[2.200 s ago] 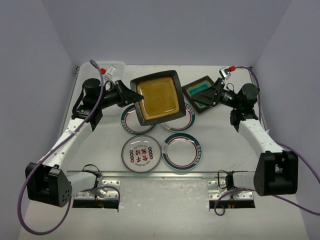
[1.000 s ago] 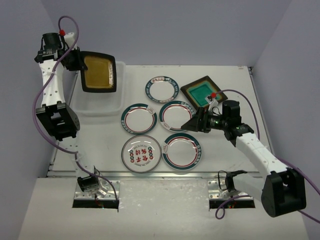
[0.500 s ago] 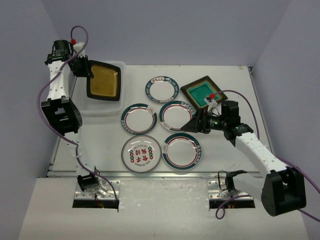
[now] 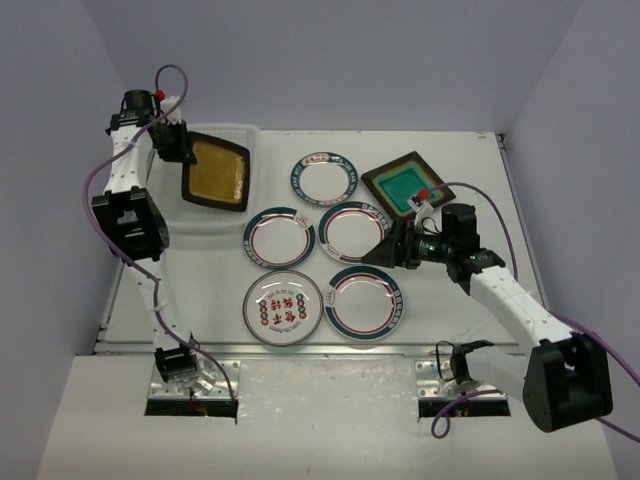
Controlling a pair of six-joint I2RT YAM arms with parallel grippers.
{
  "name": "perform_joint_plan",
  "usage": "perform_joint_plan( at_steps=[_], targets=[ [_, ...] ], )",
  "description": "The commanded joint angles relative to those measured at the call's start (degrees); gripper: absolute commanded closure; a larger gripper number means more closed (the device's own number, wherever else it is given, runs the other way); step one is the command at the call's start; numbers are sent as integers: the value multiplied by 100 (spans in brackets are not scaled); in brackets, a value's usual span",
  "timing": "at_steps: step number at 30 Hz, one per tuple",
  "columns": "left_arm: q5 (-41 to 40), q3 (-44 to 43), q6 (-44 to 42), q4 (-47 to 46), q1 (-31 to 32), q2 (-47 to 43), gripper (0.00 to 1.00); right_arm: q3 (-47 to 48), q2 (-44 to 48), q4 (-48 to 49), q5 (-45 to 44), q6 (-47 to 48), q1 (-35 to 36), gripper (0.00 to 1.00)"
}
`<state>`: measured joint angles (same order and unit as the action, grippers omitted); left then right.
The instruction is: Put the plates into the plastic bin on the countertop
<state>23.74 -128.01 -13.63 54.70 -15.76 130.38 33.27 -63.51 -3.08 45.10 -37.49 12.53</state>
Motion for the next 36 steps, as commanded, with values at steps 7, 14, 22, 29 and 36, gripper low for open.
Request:
perform_joint_plan(
  at_steps=[7,14,22,29,36],
  targets=[
    [-1098,-574,-40,-446,231,301,70,-239,-39,727,199,-192,30,1],
    [-1458,-794,34,-744,266,593,66,-312,-57,853,263,-259,30,1],
    [-1424,-955,254,-1049,301,508,65,-306,-191,957,291,-297,30,1],
    [-1118,-234,1225,-1900,354,-798,0,346,-531,-184,-923,-189,30,1],
    [-291,2555,3762,-3341,143,-3789,0,704,-1127,668,-1616,-1125,-886,1]
  ],
)
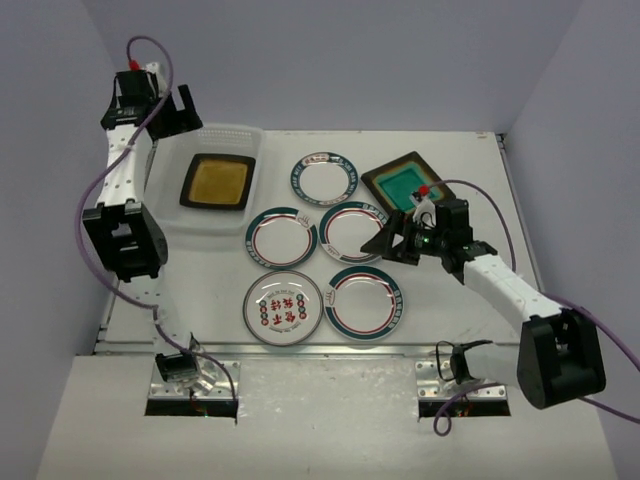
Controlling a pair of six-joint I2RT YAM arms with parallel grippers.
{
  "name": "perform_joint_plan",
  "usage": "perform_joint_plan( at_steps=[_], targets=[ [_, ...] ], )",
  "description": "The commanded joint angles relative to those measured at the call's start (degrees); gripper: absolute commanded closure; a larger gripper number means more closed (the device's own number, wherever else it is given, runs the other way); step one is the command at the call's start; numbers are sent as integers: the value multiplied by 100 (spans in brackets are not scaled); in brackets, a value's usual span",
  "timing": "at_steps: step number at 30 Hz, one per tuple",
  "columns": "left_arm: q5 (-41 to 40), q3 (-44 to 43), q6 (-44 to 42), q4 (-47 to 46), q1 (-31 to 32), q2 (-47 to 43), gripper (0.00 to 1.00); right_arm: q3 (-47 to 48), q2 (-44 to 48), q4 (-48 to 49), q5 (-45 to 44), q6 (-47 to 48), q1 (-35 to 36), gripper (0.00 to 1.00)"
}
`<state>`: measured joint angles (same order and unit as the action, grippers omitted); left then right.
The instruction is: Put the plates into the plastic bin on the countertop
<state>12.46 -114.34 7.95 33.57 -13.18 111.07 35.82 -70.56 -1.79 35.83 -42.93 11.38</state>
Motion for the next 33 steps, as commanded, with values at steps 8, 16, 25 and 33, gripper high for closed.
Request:
perform_joint_plan(
  at_steps=[8,16,25,33],
  targets=[
    [205,4832,2642,-2109,-141,-4655,0,1059,-1760,408,-2115,-1175,-1911,1],
    [1389,5768,2596,-2574,-114,-5361,0,1039,-3293,2146,-2151,-1841,-2280,14],
    [1471,5771,2390,-2525,-80,-5394,0,1528,-4461,2954,-1763,-2629,-2419,44],
    [1575,5813,2396,-2596,-71,-5324,0,2029,-5336,3247,-1150,-2980,-2513,73]
  ],
)
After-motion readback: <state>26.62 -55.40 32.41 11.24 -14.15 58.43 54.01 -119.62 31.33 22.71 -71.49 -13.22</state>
